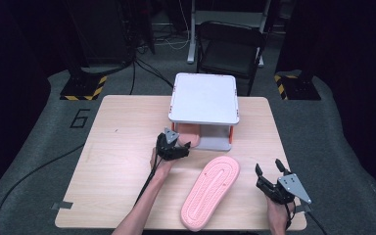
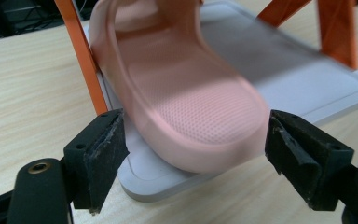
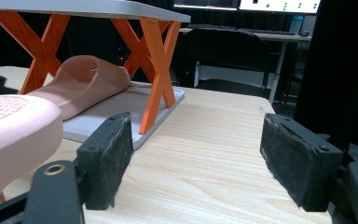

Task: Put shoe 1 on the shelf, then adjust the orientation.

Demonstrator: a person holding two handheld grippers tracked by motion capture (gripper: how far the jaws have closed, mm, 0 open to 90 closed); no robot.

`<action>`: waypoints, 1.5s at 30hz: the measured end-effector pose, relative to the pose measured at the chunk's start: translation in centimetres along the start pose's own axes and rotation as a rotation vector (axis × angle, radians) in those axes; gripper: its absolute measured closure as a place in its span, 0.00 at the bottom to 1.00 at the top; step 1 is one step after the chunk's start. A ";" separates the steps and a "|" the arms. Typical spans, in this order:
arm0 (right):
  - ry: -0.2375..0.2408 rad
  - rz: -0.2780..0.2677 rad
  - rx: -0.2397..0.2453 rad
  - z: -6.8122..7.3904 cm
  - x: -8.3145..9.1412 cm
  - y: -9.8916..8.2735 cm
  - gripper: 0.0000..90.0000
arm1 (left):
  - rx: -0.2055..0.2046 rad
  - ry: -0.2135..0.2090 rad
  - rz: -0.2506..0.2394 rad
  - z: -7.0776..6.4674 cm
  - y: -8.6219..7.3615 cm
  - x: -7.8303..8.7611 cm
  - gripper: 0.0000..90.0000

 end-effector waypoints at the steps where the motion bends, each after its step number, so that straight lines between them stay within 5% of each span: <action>1: 0.001 0.000 -0.002 0.0 0.0 0.0 0.28 | -0.003 -0.004 -0.021 0.1 0.0 0.7 0.23; 11: 0.002 0.006 0.004 0.3 0.0 -0.1 0.28 | 0.098 -0.090 -0.162 3.8 -2.7 7.8 0.28; 13: 0.003 0.006 0.007 0.3 0.0 -0.1 0.28 | 0.079 -0.066 -0.153 5.2 -3.5 9.5 0.28; 22: 0.035 0.014 0.020 1.1 -0.2 -0.1 0.28 | 0.140 0.001 -0.160 9.9 -8.2 14.1 0.27; 26: 0.060 0.008 0.026 1.4 -0.2 0.1 0.27 | 0.185 0.014 -0.168 11.0 -10.1 15.3 0.27; 33: 0.166 0.012 0.050 2.9 0.0 0.3 0.27 | 0.202 0.027 -0.165 11.5 -12.4 16.6 0.27; 38: 0.238 0.010 0.037 4.7 1.2 0.8 0.24 | 0.226 0.028 -0.184 11.8 -12.7 17.3 0.27; 45: 0.267 0.010 0.043 7.4 3.6 1.5 0.23 | 0.249 0.038 -0.193 12.1 -12.9 17.6 0.27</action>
Point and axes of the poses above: each handheld gripper's, and its own axes: x roughly backward along the jaws, y roughly out of its top, z roughly to its left, the point moved 1 cm from there along -x, roughly forward along the jaws, and after that the axes turned 12 degrees about z, right-handed, at the moved point
